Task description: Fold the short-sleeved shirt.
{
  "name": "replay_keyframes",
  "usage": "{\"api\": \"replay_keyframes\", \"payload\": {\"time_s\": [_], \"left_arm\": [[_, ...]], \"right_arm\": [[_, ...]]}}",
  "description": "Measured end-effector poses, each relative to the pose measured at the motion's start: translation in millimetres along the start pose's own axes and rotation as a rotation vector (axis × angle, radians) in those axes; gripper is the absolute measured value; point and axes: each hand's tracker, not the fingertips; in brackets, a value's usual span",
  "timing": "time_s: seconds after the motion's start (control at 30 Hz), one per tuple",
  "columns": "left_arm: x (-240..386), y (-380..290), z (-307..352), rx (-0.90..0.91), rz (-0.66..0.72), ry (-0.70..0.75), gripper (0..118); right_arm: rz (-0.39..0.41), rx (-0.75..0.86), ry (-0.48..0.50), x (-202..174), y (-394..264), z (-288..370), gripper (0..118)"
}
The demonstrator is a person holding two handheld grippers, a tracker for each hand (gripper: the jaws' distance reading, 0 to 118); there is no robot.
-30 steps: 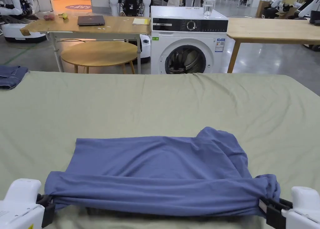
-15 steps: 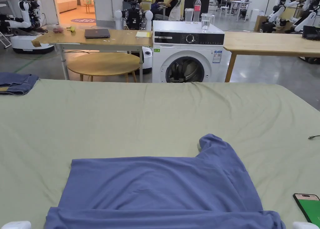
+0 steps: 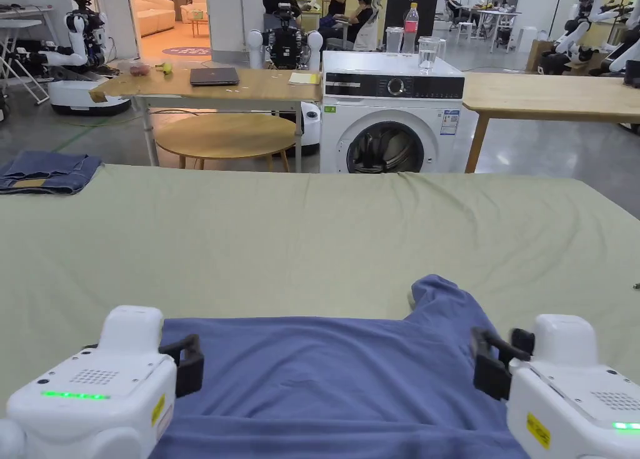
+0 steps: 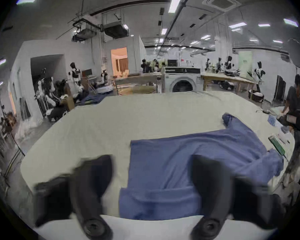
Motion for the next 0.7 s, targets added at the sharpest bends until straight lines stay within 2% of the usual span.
{"api": "replay_keyframes", "payload": {"time_s": [0.03,0.07,0.1,0.13,0.23,0.37,0.53,0.57,0.6,0.63,0.67,0.7], "left_arm": [[1.3,-0.3,-3.8,-0.006,0.000,0.002,18],[0.7,-3.8,-5.9,-0.012,-0.003,0.009,6],[-4.4,-4.7,-8.6,-0.018,-0.002,-0.005,0],[-9.1,-6.9,-12.8,-0.040,0.009,-0.029,0],[-24.9,-17.6,-34.4,-0.091,0.000,0.004,0],[-42.9,-20.3,-69.4,-0.142,0.042,0.002,0],[-68.4,-17.4,-156.9,-0.202,0.032,0.024,0],[-77.8,-18.2,-181.1,-0.217,0.031,0.019,20],[-85.4,-15.6,-204.9,-0.254,0.033,0.011,56],[-91.8,-13.8,-225.0,-0.279,0.030,0.008,101],[-87.5,-8.5,-231.6,-0.261,0.022,0.025,113],[-80.4,-2.8,-235.9,-0.265,0.016,0.046,113]], "right_arm": [[0.014,-0.005,-0.013,-4.5,-0.8,-3.9,2],[0.039,0.014,-0.034,-5.8,0.8,-1.9,0],[0.040,0.001,0.000,-3.3,1.0,-2.8,0],[0.033,-0.028,0.037,-2.8,2.4,-4.5,0],[0.052,-0.043,0.004,2.0,-6.1,-16.3,0],[0.013,-0.092,0.000,14.5,-14.0,-39.0,0],[0.025,-0.132,-0.026,27.1,-18.5,-68.2,0],[0.027,-0.136,-0.031,29.8,-17.3,-72.9,0],[0.031,-0.142,-0.036,33.5,-18.0,-80.4,0],[0.037,-0.147,-0.040,36.7,-19.4,-87.4,0],[0.049,-0.153,-0.051,40.2,-17.0,-94.1,0],[0.060,-0.159,-0.066,44.3,-14.3,-101.0,0]]}}
